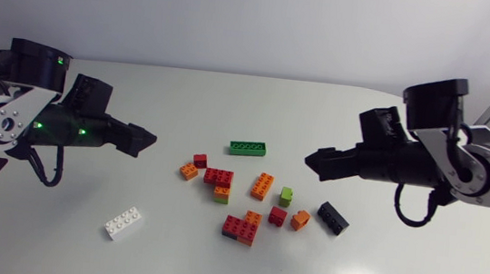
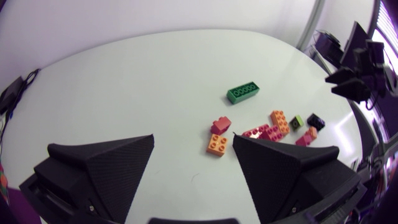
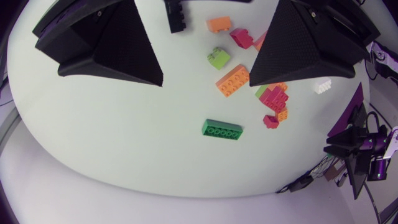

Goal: Disassemble duplo

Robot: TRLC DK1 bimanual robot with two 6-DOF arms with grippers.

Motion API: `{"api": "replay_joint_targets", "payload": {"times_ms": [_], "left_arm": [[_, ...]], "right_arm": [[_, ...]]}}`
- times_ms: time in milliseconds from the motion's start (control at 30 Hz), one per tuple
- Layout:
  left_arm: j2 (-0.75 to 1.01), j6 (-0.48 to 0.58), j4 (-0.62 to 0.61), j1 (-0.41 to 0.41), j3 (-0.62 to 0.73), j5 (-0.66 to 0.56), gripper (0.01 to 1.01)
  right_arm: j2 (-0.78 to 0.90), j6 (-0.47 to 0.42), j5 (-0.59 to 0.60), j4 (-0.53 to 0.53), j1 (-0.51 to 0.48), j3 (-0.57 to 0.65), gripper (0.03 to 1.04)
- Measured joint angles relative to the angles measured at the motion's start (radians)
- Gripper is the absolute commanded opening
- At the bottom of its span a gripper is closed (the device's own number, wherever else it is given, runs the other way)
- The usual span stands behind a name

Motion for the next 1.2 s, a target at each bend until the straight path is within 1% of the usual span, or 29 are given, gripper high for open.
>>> {"api": "replay_joint_targets", "payload": {"times_ms": [33, 100, 167, 233, 300, 367, 433, 533, 600, 667, 733, 800, 967, 1033, 1067, 1200], "left_arm": [[0.006, 0.039, -0.001, 0.000, 0.002, 0.018, 0.870], [0.011, 0.097, -0.002, -0.016, 0.008, 0.014, 0.874], [0.018, 0.169, -0.013, -0.059, 0.018, -0.032, 0.916], [0.028, 0.246, -0.034, -0.106, 0.021, -0.043, 0.921], [0.039, 0.336, -0.050, -0.132, 0.020, -0.015, 0.921], [0.053, 0.409, -0.049, -0.132, 0.020, 0.024, 0.921], [0.073, 0.462, -0.048, -0.117, 0.020, 0.062, 0.921], [0.115, 0.528, -0.044, -0.097, 0.020, 0.111, 0.921], [0.140, 0.566, -0.044, -0.091, 0.020, 0.136, 0.921], [0.160, 0.605, -0.044, -0.091, 0.020, 0.158, 0.952], [0.175, 0.634, -0.043, -0.092, 0.020, 0.177, 0.959], [0.192, 0.659, -0.041, -0.092, 0.020, 0.187, 0.961], [0.239, 0.706, -0.041, -0.097, 0.023, 0.210, 0.961], [0.262, 0.719, -0.041, -0.098, 0.029, 0.225, 0.959], [0.273, 0.730, -0.041, -0.099, 0.034, 0.228, 0.959], [0.304, 0.760, -0.041, -0.100, 0.048, 0.230, 0.961]], "right_arm": [[0.026, -0.002, -0.004, -0.019, 0.019, 0.020, 1.00], [0.063, -0.028, -0.011, -0.068, 0.064, 0.059, 1.00], [0.100, -0.074, -0.016, -0.093, 0.115, 0.096, 1.00], [0.143, -0.121, -0.018, -0.131, 0.161, 0.143, 1.00], [0.197, -0.208, -0.014, -0.194, 0.199, 0.198, 1.00], [0.265, -0.309, -0.014, -0.275, 0.232, 0.262, 1.00], [0.325, -0.382, -0.014, -0.283, 0.253, 0.294, 1.00], [0.376, -0.467, -0.014, -0.247, 0.262, 0.299, 1.00], [0.415, -0.508, -0.063, -0.252, 0.257, 0.326, 1.00], [0.452, -0.545, -0.110, -0.253, 0.254, 0.363, 1.00], [0.477, -0.575, -0.145, -0.255, 0.255, 0.395, 1.00], [0.498, -0.602, -0.166, -0.286, 0.258, 0.438, 1.00], [0.554, -0.650, -0.180, -0.342, 0.293, 0.533, 0.99], [0.576, -0.663, -0.193, -0.369, 0.309, 0.562, 0.93], [0.589, -0.669, -0.195, -0.379, 0.316, 0.576, 0.92], [0.640, -0.686, -0.193, -0.392, 0.334, 0.615, 0.92]]}}
